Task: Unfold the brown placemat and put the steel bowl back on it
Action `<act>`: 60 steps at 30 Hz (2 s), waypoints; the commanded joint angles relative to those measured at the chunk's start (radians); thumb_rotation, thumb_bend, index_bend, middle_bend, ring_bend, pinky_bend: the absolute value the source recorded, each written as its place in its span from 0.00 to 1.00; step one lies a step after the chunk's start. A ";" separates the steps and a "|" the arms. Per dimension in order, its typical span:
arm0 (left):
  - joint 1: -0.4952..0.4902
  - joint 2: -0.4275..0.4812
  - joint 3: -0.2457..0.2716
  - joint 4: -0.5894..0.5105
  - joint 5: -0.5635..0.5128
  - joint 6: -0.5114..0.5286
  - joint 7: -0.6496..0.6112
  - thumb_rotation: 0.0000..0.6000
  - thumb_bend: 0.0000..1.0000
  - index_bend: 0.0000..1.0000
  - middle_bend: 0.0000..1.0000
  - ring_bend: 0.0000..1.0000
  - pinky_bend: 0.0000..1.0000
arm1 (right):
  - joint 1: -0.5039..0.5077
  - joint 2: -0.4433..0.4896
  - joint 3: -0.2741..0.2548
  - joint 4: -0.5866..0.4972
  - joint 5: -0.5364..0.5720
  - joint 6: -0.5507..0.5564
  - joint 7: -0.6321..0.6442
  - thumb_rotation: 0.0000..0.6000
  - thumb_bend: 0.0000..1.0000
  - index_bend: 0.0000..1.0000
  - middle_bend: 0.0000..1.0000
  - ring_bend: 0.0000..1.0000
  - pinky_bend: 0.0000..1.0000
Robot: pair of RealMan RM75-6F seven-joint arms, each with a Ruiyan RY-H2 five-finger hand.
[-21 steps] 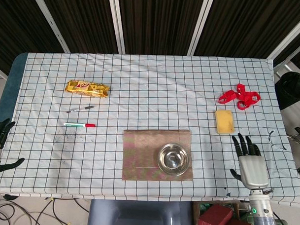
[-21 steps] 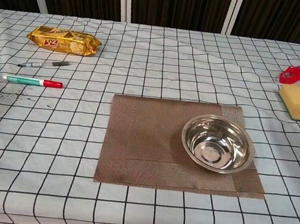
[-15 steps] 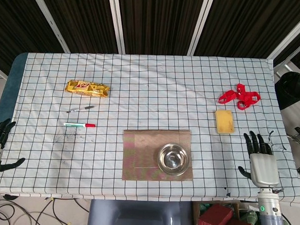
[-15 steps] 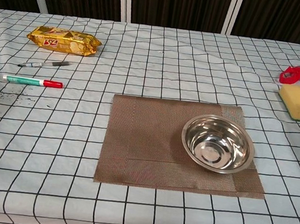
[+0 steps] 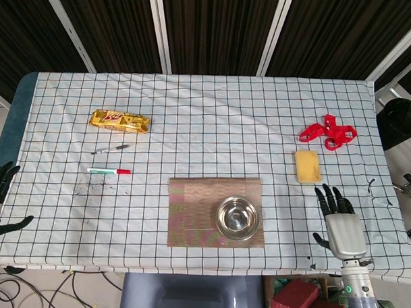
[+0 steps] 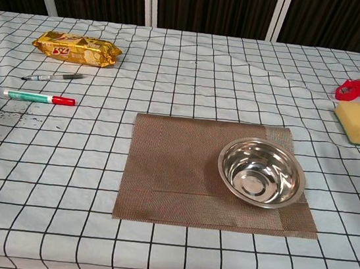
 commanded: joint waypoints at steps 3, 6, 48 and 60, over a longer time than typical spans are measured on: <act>0.000 0.000 -0.001 -0.001 -0.001 0.000 0.000 1.00 0.01 0.00 0.00 0.00 0.01 | 0.010 -0.008 -0.009 -0.027 -0.028 -0.017 -0.027 1.00 0.08 0.00 0.00 0.00 0.18; 0.001 0.001 -0.001 -0.001 -0.002 0.001 -0.001 1.00 0.01 0.00 0.00 0.00 0.01 | 0.011 -0.012 -0.008 -0.031 -0.030 -0.022 -0.036 1.00 0.08 0.00 0.00 0.00 0.18; -0.003 0.014 -0.001 -0.007 -0.011 -0.014 -0.022 1.00 0.01 0.00 0.00 0.00 0.01 | 0.137 -0.259 -0.017 0.025 -0.064 -0.292 -0.092 1.00 0.18 0.37 0.12 0.05 0.18; -0.004 0.016 -0.001 -0.010 -0.014 -0.019 -0.025 1.00 0.01 0.00 0.00 0.00 0.01 | 0.164 -0.327 0.000 0.104 -0.016 -0.329 -0.082 1.00 0.39 0.58 0.16 0.06 0.18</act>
